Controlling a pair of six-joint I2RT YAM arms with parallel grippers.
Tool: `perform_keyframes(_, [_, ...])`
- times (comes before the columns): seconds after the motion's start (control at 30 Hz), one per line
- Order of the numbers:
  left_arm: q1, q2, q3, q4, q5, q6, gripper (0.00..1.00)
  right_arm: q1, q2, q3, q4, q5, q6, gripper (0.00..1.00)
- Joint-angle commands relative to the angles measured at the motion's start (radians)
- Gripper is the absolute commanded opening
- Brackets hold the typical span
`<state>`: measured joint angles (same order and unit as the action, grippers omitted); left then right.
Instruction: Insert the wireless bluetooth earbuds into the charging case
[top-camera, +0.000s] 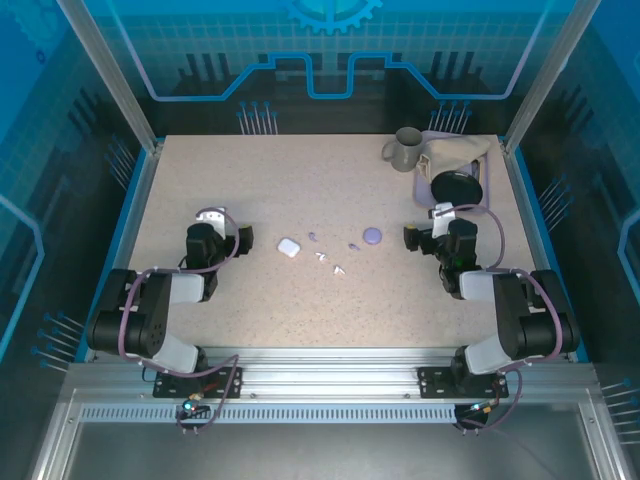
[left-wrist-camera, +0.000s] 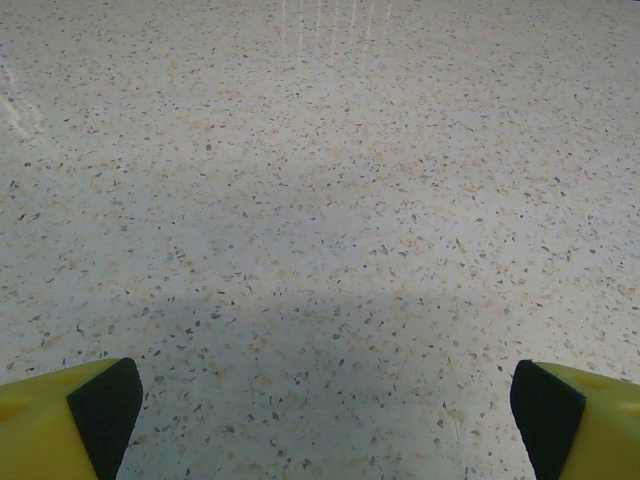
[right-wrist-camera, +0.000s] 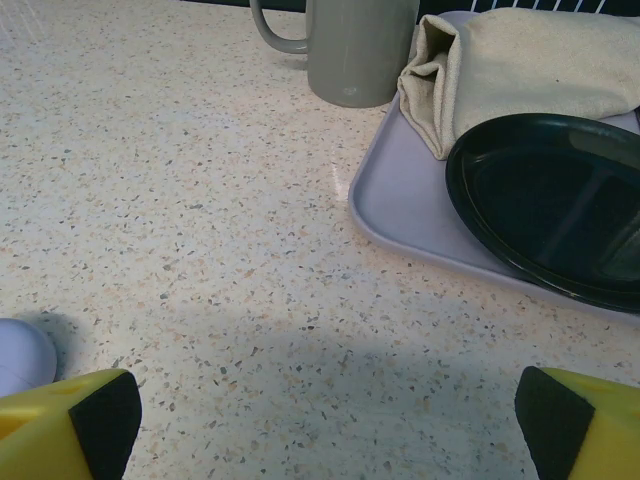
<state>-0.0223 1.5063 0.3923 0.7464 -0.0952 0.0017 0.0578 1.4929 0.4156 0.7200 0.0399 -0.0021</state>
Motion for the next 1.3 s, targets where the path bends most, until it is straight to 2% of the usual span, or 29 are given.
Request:
perform_keyframes(0.0, [0.012,0.008,0.027,0.030,0.024,-0.002,0.99,-0.008,0.012,0.017,0.030,-0.017,-0.008,1.00])
perform_keyframes(0.6, [0.012,0.003,0.031,0.023,0.023,-0.002,0.99,-0.008,0.010,0.016,0.032,-0.016,-0.008,1.00])
perform_keyframes(0.67, [0.012,-0.031,0.071,-0.071,0.023,-0.004,0.99,-0.008,-0.019,0.050,-0.041,0.023,0.008,1.00])
perform_keyframes(0.8, [0.012,-0.098,0.208,-0.397,-0.021,-0.073,0.99,-0.013,-0.099,0.207,-0.407,0.061,0.063,1.00])
perform_keyframes(1.0, [0.012,-0.121,0.372,-0.762,0.039,-0.187,0.99,-0.014,-0.193,0.285,-0.664,0.054,0.139,1.00])
perform_keyframes(1.13, [0.012,-0.115,0.481,-0.976,0.146,-0.224,0.99,-0.014,-0.238,0.372,-0.866,-0.027,0.169,1.00])
perform_keyframes(1.27, [0.008,-0.116,0.534,-1.116,0.301,-0.288,0.99,-0.009,-0.282,0.402,-0.958,-0.167,0.173,1.00])
